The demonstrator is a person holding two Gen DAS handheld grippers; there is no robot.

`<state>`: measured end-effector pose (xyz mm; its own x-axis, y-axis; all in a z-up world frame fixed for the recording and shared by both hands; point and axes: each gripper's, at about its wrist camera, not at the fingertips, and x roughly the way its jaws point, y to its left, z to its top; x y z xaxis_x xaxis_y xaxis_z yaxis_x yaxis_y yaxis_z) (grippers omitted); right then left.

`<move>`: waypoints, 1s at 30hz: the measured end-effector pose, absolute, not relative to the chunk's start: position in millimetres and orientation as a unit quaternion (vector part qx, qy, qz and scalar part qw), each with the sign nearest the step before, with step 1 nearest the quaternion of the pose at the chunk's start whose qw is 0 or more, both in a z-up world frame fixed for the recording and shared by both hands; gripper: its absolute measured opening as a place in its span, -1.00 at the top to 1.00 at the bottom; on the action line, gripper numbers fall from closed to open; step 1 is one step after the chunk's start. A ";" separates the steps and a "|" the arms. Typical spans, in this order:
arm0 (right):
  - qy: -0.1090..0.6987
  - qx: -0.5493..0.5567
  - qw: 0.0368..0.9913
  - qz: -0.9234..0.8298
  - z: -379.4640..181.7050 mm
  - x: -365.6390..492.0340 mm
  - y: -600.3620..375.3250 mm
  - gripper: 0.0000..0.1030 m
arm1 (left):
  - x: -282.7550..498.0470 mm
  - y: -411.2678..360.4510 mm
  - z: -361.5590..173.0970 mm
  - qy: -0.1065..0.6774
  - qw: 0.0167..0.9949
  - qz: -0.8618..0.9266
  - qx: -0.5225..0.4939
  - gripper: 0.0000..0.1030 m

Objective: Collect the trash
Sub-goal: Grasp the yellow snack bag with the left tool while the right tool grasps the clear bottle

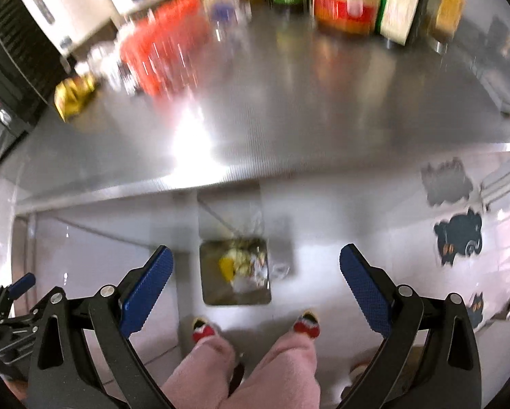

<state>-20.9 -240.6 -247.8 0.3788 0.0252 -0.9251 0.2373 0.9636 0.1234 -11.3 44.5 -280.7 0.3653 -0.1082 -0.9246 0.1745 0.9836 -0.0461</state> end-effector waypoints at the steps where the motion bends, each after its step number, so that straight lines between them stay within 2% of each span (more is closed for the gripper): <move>1: 0.542 0.117 0.829 -0.064 -233.7 -16.1 -241.2 -0.91 | -8.1 45.4 -270.9 0.549 0.831 -0.086 0.028 -0.84; 9: 0.501 0.148 0.851 -0.046 -184.9 25.4 -252.4 -0.91 | 29.3 41.9 -210.1 0.496 0.863 -0.090 0.033 -0.84; 15: 0.498 0.163 0.851 -0.045 -178.0 68.8 -259.3 -0.91 | 69.4 37.6 -191.4 0.472 0.876 -0.089 0.034 -0.84; 24: 0.494 0.153 0.854 -0.063 -184.0 127.4 -271.3 -0.88 | 134.2 26.0 -190.4 0.464 0.880 -0.094 0.035 -0.82; 26: 0.496 0.154 0.853 -0.059 -188.2 138.8 -271.4 -0.77 | 148.5 24.1 -194.8 0.468 0.878 -0.096 0.031 -0.76; 28: 0.500 0.159 0.850 -0.053 -193.9 149.7 -271.1 -0.57 | 162.2 21.3 -200.0 0.473 0.875 -0.095 0.030 -0.71; 30: 0.504 0.163 0.847 -0.048 -198.7 157.7 -270.3 -0.48 | 174.4 19.7 -206.3 0.479 0.872 -0.093 0.029 -0.63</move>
